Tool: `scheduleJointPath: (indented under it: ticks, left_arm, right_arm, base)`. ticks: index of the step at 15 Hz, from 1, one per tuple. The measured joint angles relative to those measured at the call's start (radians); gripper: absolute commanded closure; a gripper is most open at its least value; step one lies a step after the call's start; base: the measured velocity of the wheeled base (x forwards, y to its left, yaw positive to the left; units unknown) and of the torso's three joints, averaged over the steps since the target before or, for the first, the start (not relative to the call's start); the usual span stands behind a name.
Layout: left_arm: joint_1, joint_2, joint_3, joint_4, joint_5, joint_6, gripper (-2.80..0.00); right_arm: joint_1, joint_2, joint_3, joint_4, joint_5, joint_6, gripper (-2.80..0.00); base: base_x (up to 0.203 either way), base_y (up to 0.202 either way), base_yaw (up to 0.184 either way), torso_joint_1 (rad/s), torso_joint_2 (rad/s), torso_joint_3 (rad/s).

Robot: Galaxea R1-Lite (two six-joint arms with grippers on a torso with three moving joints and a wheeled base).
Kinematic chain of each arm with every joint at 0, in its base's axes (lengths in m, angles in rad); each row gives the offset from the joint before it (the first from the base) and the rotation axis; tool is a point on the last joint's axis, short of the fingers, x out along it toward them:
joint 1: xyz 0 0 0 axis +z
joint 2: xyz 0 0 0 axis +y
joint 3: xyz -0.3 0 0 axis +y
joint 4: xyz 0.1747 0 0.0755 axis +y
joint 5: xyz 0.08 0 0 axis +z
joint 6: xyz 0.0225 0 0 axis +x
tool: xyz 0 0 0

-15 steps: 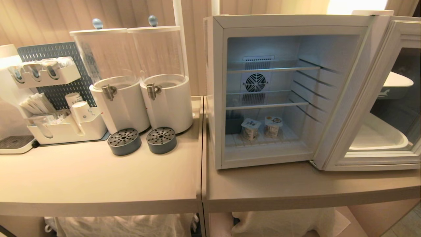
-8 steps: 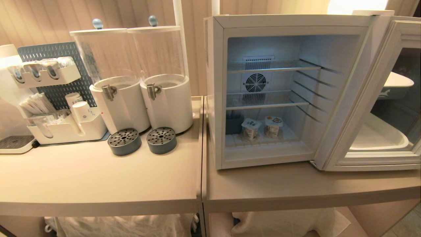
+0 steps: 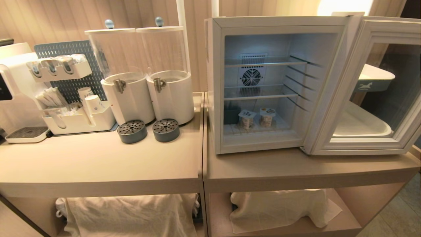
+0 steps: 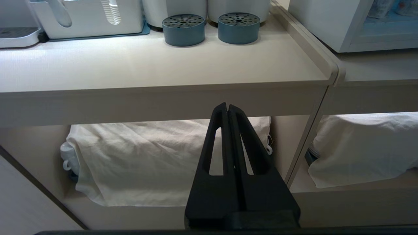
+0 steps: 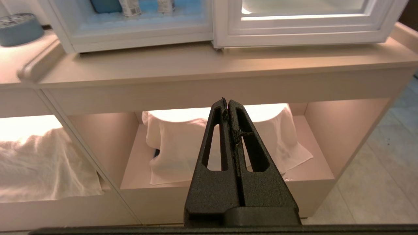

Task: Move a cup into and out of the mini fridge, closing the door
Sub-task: Close the freezer door

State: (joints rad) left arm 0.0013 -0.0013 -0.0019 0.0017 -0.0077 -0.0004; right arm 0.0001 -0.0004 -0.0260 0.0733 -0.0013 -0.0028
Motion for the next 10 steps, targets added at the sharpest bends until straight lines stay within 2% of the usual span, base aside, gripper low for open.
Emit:
scheduleJointPath:
  ticks: [4, 10]
  left_arm:
    - [-0.001, 0.0, -0.004, 0.007, 0.001, 0.003, 0.0]
    - [0.0, 0.0, -0.006, 0.008, 0.0, 0.004, 0.0]
  right_arm:
    - [-0.002, 0.0, 0.0, 0.002, 0.002, -0.001, 0.0]
    - [0.0, 0.0, 0.0, 0.001, 0.001, 0.0, 0.0]
  base:
    - [0.013, -0.015, 0.001, 0.001, 0.0, 0.001]
    - [0.184, -0.179, 0.002, 0.001, 0.0, 0.006]
